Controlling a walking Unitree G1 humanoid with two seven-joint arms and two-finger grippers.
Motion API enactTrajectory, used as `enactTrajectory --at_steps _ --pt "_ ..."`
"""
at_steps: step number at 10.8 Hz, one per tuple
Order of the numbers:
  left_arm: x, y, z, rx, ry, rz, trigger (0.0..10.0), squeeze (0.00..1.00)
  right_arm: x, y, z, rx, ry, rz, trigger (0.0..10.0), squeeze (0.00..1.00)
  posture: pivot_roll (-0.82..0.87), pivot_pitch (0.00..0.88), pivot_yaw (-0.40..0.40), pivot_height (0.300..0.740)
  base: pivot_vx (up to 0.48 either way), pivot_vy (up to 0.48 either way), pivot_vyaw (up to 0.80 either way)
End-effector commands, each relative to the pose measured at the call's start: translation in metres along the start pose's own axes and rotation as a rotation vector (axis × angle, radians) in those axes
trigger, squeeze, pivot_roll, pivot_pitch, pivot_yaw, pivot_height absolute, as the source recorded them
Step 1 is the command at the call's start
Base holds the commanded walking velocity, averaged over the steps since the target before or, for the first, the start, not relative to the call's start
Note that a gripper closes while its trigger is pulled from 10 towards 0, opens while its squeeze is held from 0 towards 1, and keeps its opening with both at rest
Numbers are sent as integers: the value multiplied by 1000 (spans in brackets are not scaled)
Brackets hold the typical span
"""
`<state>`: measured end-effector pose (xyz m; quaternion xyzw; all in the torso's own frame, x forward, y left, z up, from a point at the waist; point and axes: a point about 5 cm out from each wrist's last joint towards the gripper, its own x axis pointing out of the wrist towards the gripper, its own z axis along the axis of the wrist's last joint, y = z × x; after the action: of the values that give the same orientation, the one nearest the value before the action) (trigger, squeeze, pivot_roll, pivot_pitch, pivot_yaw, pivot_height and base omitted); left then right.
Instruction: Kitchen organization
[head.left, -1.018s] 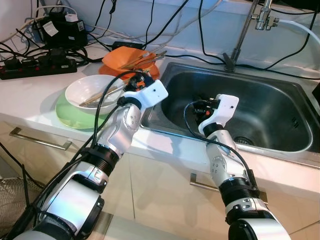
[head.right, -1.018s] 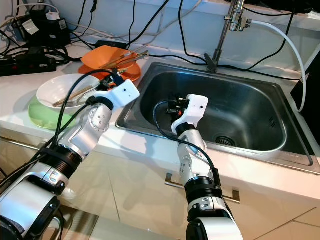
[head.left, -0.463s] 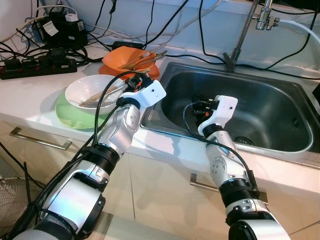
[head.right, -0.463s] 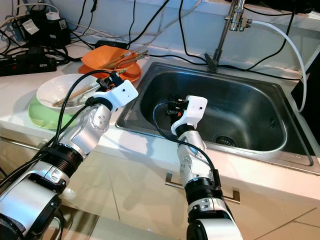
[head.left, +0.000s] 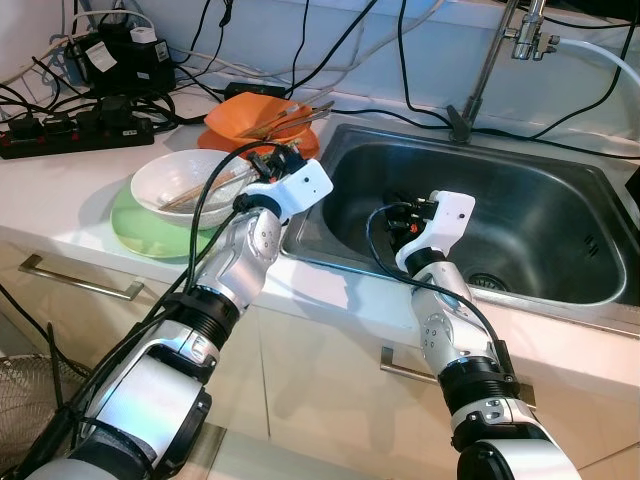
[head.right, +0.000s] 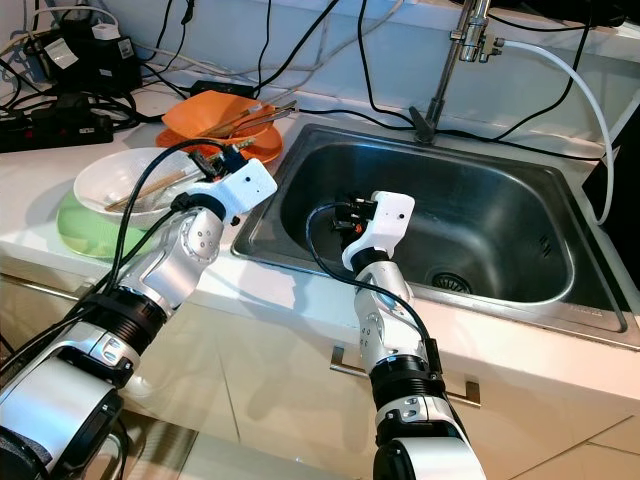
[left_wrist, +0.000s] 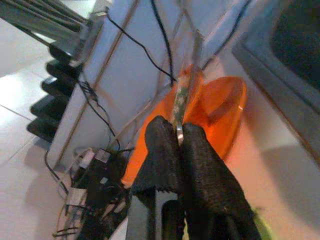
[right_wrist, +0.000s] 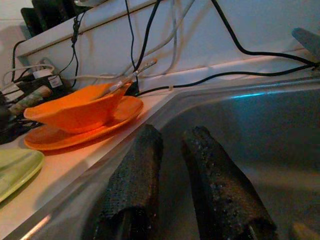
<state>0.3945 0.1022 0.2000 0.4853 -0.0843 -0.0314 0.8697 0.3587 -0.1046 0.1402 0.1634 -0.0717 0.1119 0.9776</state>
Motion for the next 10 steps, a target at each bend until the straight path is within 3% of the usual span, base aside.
enactTrajectory --at_steps 1,2,3,4,5,7,8,10 --pt "4 13 11 -33 -29 46 0 0 1 -2 3 -2 -5 -8 10000 0 187 0 -45 740 0 0 0" --pt "4 24 18 -105 -49 79 0 0 1 -2 3 -2 -3 -7 10000 0 194 0 -50 740 0 0 0" --pt "3 35 24 -247 -64 97 0 0 1 -1 3 -1 -2 -4 10000 0 197 0 -52 740 0 0 0" --pt "3 37 27 -273 -71 91 7529 0 2 -1 3 -1 -1 -2 10000 0 197 0 -52 740 0 0 0" --pt "3 41 31 -324 -87 79 10000 0 2 -1 3 -1 1 1 10000 0 199 0 -55 740 0 0 0" --pt "-1 49 38 -485 -111 54 10000 0 2 -1 3 -2 3 4 10000 0 199 0 -59 740 0 0 0" --pt "-5 62 51 -575 -184 56 10000 0 2 -1 3 -2 5 5 10000 0 204 0 -62 740 0 0 0" --pt "-18 79 88 -541 -442 52 10000 0 3 0 2 -1 8 6 10000 0 209 0 -64 740 0 0 0"
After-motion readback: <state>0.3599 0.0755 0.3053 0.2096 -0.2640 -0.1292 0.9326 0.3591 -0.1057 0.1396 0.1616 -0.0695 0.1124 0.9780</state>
